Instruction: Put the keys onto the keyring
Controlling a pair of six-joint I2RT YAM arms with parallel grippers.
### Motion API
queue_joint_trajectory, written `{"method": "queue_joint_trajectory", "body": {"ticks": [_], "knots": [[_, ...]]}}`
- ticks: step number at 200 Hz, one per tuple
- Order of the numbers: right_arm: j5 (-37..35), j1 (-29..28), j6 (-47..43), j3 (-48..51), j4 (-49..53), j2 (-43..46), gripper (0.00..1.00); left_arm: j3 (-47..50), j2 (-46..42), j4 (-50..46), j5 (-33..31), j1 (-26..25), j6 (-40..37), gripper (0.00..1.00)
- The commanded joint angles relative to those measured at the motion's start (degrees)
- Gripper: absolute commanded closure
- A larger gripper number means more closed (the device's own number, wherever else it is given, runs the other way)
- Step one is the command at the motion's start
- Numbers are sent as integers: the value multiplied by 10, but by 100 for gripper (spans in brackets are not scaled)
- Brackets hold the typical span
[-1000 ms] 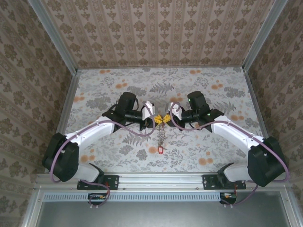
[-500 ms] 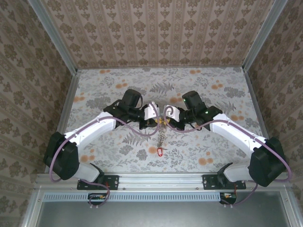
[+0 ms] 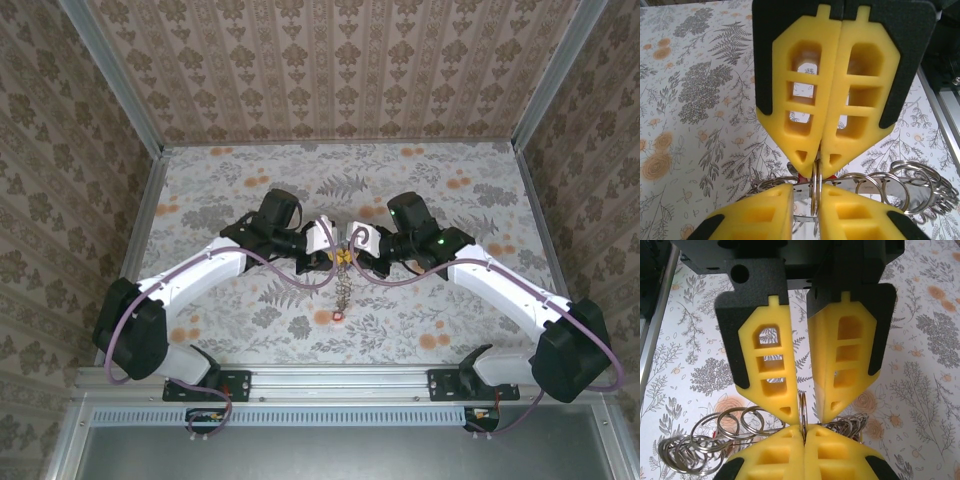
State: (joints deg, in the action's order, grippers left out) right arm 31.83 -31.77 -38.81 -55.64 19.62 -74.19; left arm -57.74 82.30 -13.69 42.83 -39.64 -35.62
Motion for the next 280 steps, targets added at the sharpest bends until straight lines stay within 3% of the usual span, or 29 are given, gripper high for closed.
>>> {"method": "queue_joint_trajectory", "body": {"ticks": [1, 25, 59, 81, 139, 187, 202, 222, 280], "knots": [[32, -4, 8, 2, -45, 18, 99, 5, -7, 35, 35, -2, 15, 86], [29, -3, 7, 4, -42, 14, 96, 8, -14, 40, 41, 2, 15, 100], [29, 19, 42, 26, -78, 10, 84, 38, -36, 103, 57, 16, 49, 100], [81, 44, 87, 54, -126, 1, 80, 58, -46, 152, 91, 27, 80, 100], [143, 53, 154, 78, -223, -13, 84, 76, -41, 207, 132, 32, 109, 100], [116, 57, 127, 72, -185, -2, 80, 82, -44, 206, 124, 32, 110, 100], [122, 57, 118, 67, -167, 1, 80, 82, -45, 205, 123, 32, 110, 100], [137, 57, 107, 60, -148, 7, 71, 81, -46, 205, 119, 32, 110, 100], [145, 58, 91, 65, -154, 24, 67, 79, -49, 195, 109, 32, 104, 100]]}}
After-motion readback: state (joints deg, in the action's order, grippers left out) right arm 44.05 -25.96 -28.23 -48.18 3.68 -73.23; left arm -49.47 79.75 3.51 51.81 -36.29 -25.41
